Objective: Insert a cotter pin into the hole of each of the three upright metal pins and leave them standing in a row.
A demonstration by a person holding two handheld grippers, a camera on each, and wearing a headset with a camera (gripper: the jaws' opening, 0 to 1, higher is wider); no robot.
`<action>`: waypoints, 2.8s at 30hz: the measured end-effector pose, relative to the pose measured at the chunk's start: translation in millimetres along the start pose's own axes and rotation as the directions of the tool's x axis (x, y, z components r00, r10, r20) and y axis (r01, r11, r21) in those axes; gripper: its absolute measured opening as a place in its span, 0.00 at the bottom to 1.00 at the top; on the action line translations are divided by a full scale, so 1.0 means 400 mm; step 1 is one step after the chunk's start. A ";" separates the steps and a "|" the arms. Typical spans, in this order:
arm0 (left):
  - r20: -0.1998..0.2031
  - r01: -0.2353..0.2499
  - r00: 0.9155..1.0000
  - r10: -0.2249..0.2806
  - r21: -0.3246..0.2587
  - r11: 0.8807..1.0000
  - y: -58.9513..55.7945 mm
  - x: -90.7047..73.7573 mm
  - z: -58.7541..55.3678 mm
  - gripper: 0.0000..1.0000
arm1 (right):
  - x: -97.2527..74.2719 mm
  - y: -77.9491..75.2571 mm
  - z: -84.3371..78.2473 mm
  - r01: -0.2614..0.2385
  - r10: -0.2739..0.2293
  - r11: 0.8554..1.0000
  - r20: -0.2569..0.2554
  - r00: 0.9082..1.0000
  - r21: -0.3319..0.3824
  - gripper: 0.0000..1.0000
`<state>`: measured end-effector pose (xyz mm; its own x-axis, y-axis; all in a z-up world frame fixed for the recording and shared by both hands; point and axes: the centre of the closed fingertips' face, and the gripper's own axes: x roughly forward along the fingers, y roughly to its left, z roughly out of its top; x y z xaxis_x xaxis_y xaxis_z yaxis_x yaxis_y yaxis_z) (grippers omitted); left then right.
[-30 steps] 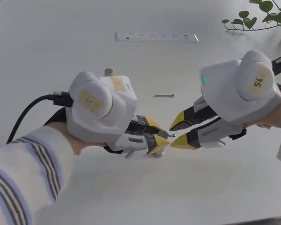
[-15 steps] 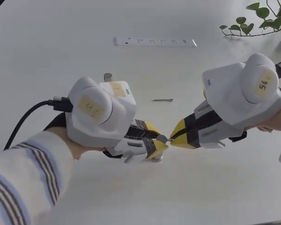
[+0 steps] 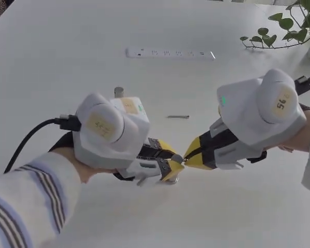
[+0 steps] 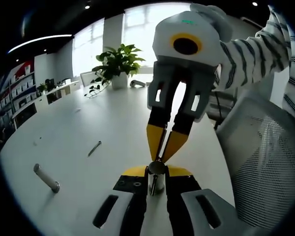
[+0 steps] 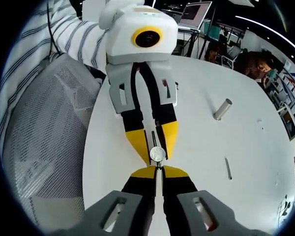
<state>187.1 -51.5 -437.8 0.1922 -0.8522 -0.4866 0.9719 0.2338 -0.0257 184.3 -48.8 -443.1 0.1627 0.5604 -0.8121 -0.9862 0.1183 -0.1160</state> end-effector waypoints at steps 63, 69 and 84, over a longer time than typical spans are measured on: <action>0.035 -0.180 0.979 0.201 -0.320 0.930 -0.078 -0.316 -0.153 0.96 | 0.089 0.000 0.008 -0.046 -0.033 0.950 0.244 0.969 0.310 0.12; 0.053 -0.196 0.973 0.226 -0.339 0.920 -0.067 -0.325 -0.146 0.94 | 0.092 0.001 0.010 -0.047 -0.051 0.935 0.266 0.963 0.351 0.11; 0.016 -0.278 0.953 0.301 -0.339 0.899 -0.028 -0.355 -0.170 0.92 | 0.090 -0.005 0.015 0.072 -0.200 0.911 0.284 0.938 0.405 0.09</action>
<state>139.8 99.0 -427.9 0.4779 -0.7497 -0.4578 0.7740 0.6059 -0.1842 192.1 -23.8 -468.5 0.3590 0.7344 -0.5760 -0.8744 0.4804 0.0674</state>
